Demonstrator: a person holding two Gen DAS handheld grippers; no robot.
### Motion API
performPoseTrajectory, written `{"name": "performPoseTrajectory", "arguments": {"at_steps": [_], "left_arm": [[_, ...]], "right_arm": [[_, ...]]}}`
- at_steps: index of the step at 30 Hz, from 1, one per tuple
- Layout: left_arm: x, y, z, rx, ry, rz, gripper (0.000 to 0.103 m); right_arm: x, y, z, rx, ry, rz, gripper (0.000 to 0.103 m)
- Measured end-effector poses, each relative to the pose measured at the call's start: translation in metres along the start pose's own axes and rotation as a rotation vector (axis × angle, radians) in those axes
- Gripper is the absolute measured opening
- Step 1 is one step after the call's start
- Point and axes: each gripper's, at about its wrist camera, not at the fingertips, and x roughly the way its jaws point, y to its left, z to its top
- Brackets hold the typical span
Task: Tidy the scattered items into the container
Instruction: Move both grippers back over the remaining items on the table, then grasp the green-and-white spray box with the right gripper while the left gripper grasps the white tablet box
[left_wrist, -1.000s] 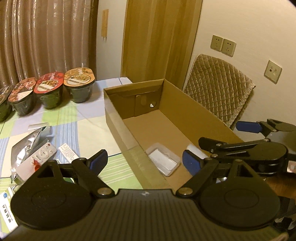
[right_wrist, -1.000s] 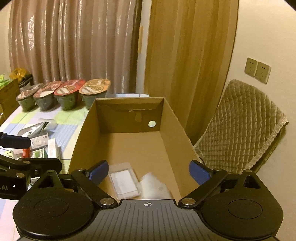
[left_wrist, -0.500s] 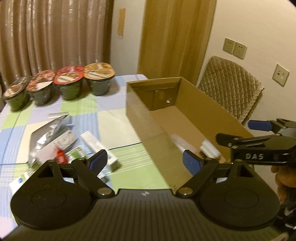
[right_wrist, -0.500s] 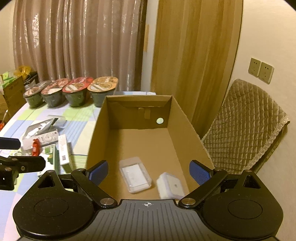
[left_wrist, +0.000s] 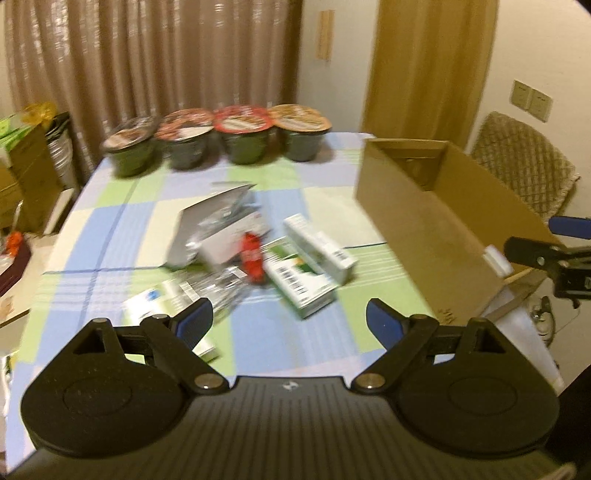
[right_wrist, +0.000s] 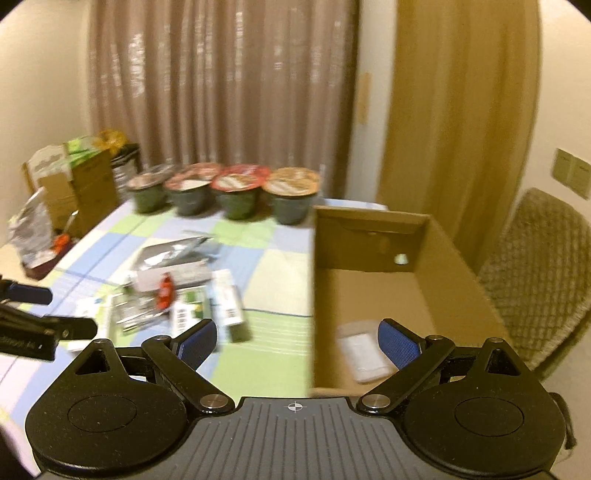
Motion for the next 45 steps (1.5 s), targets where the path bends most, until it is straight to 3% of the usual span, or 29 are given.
{"name": "performPoseTrajectory", "arguments": {"at_steps": [7, 16, 25, 42, 43, 45], "left_arm": [[-0.010, 0.045, -0.023, -0.067, 0.025, 0.068, 0.089], [0.005, 0.080, -0.038, -0.150, 0.069, 0.129, 0.089], [0.041, 0.093, -0.043, -0.214, 0.113, 0.146, 0.090], [0.109, 0.095, -0.049, -0.228, 0.139, 0.165, 0.092], [0.114, 0.093, -0.049, -0.219, 0.142, 0.168, 0.092], [0.122, 0.090, -0.047, -0.195, 0.149, 0.174, 0.092]], "right_arm": [[0.014, 0.036, -0.010, -0.050, 0.038, 0.070, 0.099], [0.041, 0.058, -0.017, -0.091, 0.083, 0.094, 0.099], [0.081, 0.074, -0.025, -0.144, 0.140, 0.109, 0.099], [0.164, 0.084, -0.034, -0.181, 0.228, 0.153, 0.098], [0.168, 0.084, -0.033, -0.183, 0.228, 0.156, 0.098], [0.176, 0.086, -0.032, -0.190, 0.232, 0.162, 0.087]]}}
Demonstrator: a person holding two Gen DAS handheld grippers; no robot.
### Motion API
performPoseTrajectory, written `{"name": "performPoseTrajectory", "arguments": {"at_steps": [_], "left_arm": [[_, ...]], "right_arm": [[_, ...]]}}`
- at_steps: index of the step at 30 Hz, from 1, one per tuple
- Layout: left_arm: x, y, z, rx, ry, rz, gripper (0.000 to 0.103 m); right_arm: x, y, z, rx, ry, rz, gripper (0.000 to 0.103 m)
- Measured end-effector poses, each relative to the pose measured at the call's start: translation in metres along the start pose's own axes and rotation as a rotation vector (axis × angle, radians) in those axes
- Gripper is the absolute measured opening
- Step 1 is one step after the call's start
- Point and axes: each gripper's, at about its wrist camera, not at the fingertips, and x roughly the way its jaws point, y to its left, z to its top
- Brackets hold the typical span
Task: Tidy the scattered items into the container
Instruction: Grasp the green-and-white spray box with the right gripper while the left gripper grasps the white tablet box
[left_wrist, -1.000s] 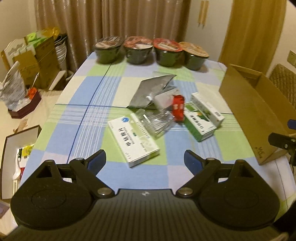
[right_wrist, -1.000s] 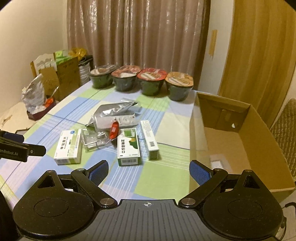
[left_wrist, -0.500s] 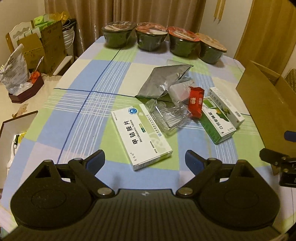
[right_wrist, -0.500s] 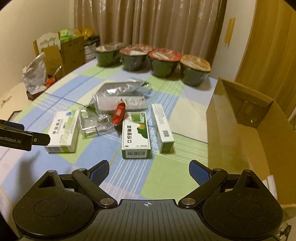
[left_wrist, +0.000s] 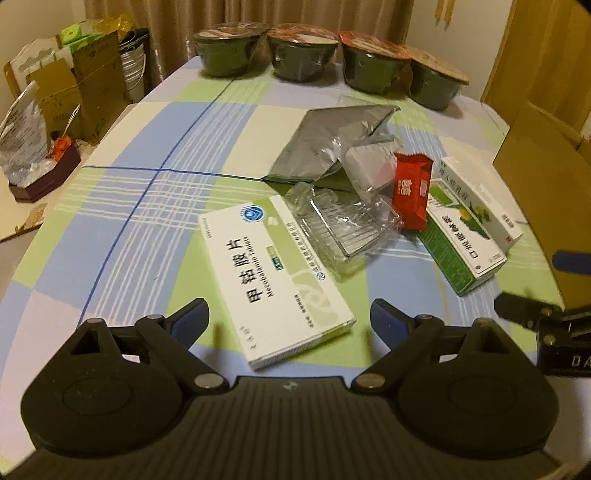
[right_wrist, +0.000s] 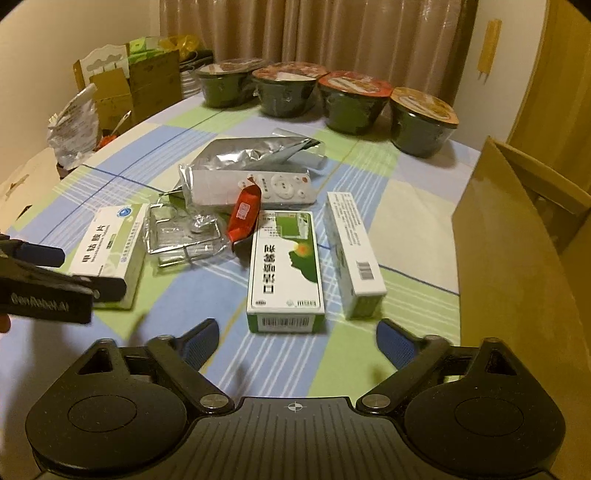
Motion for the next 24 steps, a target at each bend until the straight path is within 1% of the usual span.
{"name": "performPoseTrajectory", "arguments": {"at_steps": [4, 7, 10, 12, 13, 14, 15, 16, 17, 21, 24], "left_arm": [[0.009, -0.005, 0.003, 0.032, 0.005, 0.015, 0.090], [0.014, -0.005, 0.004, 0.037, 0.007, 0.028, 0.089], [0.019, -0.004, 0.004, 0.034, 0.020, 0.037, 0.085], [0.022, -0.003, 0.003, 0.037, 0.022, 0.043, 0.084], [0.022, -0.003, 0.003, 0.038, 0.019, 0.044, 0.083], [0.021, -0.003, 0.003, 0.038, 0.016, 0.045, 0.082], [0.021, -0.003, 0.003, 0.039, 0.016, 0.047, 0.081], [0.020, -0.002, 0.002, 0.038, 0.017, 0.048, 0.080], [0.018, -0.002, 0.001, 0.037, 0.019, 0.050, 0.078], [0.008, -0.001, -0.006, 0.021, 0.038, 0.054, 0.074], [-0.004, -0.005, -0.016, 0.013, 0.051, 0.046, 0.074]], "right_arm": [[0.017, 0.000, 0.006, -0.012, 0.008, 0.005, 0.087], [0.027, -0.001, 0.010, -0.012, 0.016, 0.011, 0.087], [0.035, 0.000, 0.013, -0.016, 0.026, 0.017, 0.087], [0.040, 0.000, 0.014, -0.019, 0.032, 0.015, 0.086], [0.041, 0.000, 0.014, -0.020, 0.036, 0.013, 0.083], [0.043, 0.000, 0.015, -0.018, 0.044, 0.016, 0.068], [0.045, -0.001, 0.015, -0.015, 0.055, 0.021, 0.063], [0.045, -0.001, 0.015, -0.012, 0.060, 0.021, 0.062], [0.044, -0.002, 0.014, -0.009, 0.064, 0.021, 0.058], [0.030, -0.004, 0.006, 0.003, 0.075, 0.015, 0.058], [0.013, -0.004, -0.008, 0.022, 0.094, 0.013, 0.058]]}}
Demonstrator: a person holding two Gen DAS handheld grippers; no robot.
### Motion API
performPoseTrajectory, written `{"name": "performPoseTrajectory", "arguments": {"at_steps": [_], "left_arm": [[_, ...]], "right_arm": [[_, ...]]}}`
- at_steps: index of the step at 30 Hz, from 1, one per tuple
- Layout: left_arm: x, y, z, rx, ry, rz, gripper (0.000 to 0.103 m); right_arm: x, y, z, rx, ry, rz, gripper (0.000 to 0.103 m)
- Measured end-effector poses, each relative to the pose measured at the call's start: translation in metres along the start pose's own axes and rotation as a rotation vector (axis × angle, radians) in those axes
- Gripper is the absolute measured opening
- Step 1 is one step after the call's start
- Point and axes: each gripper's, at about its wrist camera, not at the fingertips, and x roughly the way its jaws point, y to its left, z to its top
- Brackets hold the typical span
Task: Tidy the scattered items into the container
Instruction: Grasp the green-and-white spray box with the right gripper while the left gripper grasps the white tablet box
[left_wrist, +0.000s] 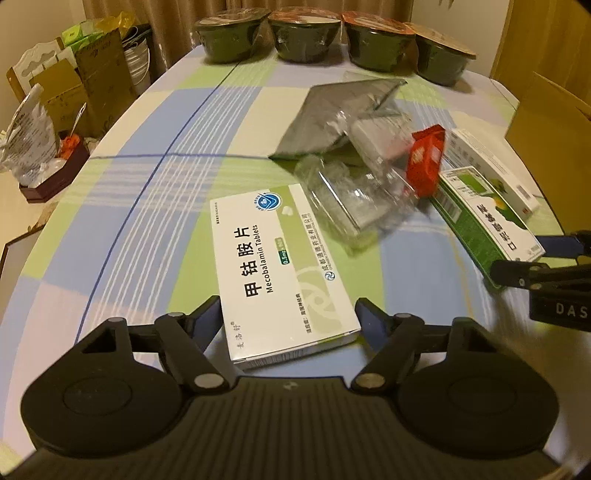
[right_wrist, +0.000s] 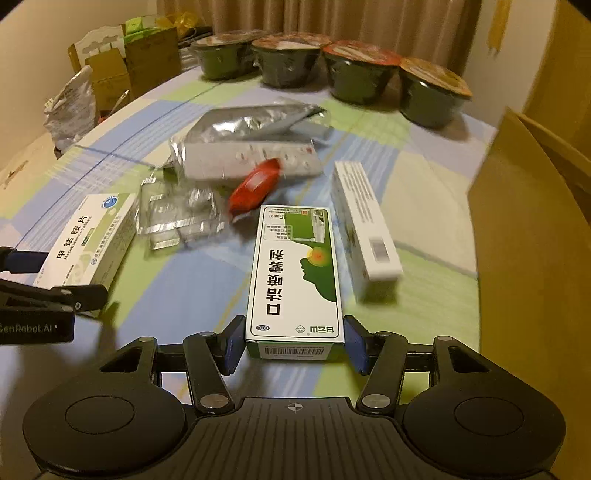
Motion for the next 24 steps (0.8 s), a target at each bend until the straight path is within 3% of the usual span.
{"name": "performPoseTrajectory", "arguments": {"at_steps": [4, 12, 16, 18, 24], "left_arm": [[-0.020, -0.012, -0.022, 0.005, 0.021, -0.033, 0.074], [-0.057, -0.045, -0.062, 0.152, 0.048, -0.131, 0.075], [-0.062, -0.045, -0.059, 0.160, 0.023, -0.149, 0.078], [-0.059, -0.043, -0.052, 0.140, 0.026, -0.133, 0.083], [-0.038, -0.039, -0.036, 0.092, 0.065, -0.116, 0.084]], "right_arm": [[-0.028, 0.001, -0.032, 0.015, 0.023, -0.005, 0.058], [-0.075, 0.001, -0.093, 0.072, 0.060, -0.006, 0.058], [-0.082, -0.001, -0.099, 0.091, 0.053, -0.011, 0.059], [-0.083, -0.002, -0.099, 0.102, 0.043, -0.016, 0.073], [-0.077, -0.003, -0.090, 0.079, 0.017, -0.016, 0.073]]}}
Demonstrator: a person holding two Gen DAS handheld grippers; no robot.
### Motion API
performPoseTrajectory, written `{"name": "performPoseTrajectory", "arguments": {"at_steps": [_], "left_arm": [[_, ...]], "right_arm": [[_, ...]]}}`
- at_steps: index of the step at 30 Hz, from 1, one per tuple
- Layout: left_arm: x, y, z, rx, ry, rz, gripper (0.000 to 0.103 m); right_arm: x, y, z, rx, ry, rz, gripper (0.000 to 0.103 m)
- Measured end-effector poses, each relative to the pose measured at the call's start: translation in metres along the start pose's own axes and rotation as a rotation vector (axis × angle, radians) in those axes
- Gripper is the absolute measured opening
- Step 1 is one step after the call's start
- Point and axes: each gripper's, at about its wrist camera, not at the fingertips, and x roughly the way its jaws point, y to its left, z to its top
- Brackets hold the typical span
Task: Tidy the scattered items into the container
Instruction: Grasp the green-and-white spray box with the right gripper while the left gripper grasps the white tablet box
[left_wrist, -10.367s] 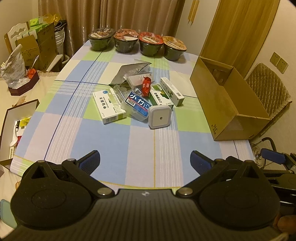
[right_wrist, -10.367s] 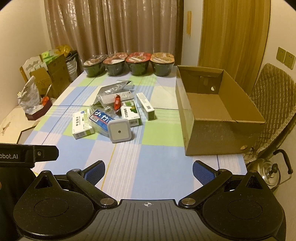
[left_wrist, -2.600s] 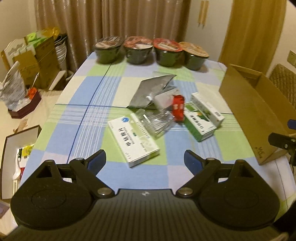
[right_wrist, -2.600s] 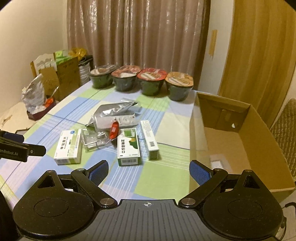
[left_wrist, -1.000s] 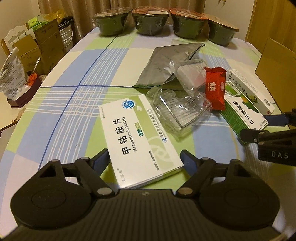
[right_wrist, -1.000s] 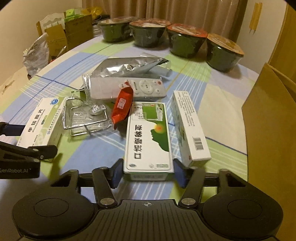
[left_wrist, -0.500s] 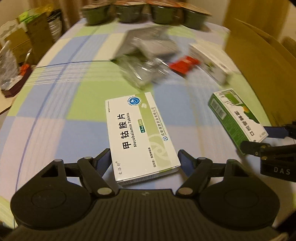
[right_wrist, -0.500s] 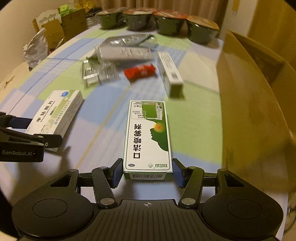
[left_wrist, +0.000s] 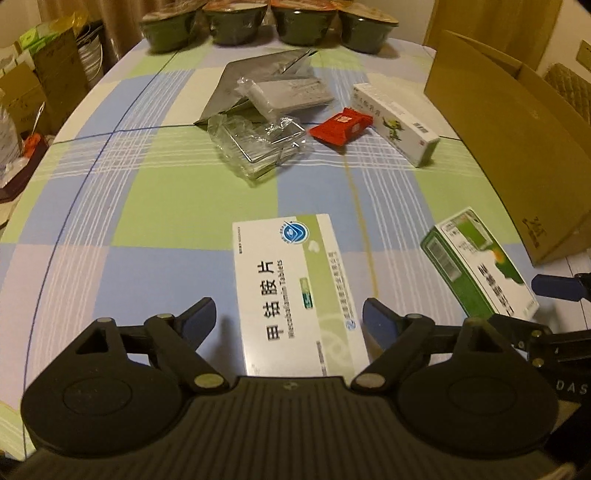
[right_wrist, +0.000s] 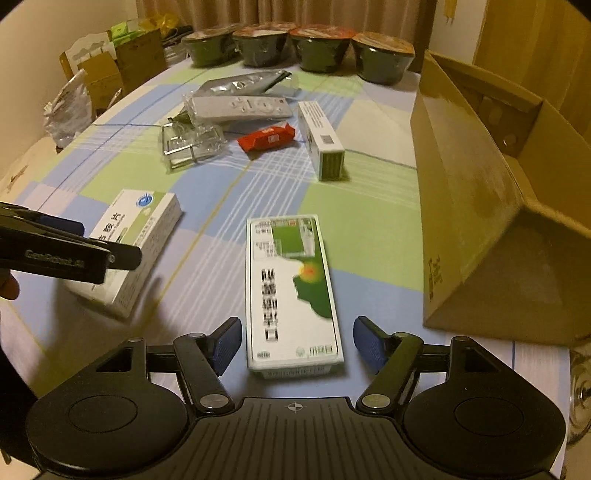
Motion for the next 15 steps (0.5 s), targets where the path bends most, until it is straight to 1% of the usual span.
{"name": "performPoseTrajectory", "arguments": {"at_steps": [4, 7, 10, 11, 12, 13, 14, 15], "left_arm": [[0.010, -0.002, 0.001, 0.008, 0.022, 0.008, 0.084], [0.014, -0.001, 0.001, 0.002, 0.026, 0.008, 0.082], [0.015, 0.000, -0.001, 0.004, 0.028, 0.016, 0.077], [0.016, 0.000, -0.002, 0.005, 0.031, 0.016, 0.070], [0.016, 0.000, -0.003, 0.012, 0.029, 0.024, 0.068], [0.015, 0.000, -0.003, 0.019, 0.025, 0.032, 0.068], [0.015, 0.000, -0.003, 0.020, 0.024, 0.033, 0.067], [0.015, 0.001, -0.003, 0.017, 0.023, 0.033, 0.067]], "right_arm": [[0.010, 0.003, 0.008, -0.029, -0.004, -0.005, 0.073], [0.020, 0.003, 0.013, -0.044, 0.009, -0.010, 0.073], [0.030, 0.004, 0.016, -0.050, 0.027, -0.010, 0.073], [0.032, 0.004, 0.016, -0.052, 0.031, -0.011, 0.073], [0.033, 0.004, 0.017, -0.053, 0.033, -0.013, 0.073], [0.034, 0.004, 0.017, -0.054, 0.035, -0.015, 0.072], [0.034, 0.004, 0.016, -0.054, 0.035, -0.018, 0.058], [0.033, 0.004, 0.016, -0.053, 0.034, -0.018, 0.058]]}}
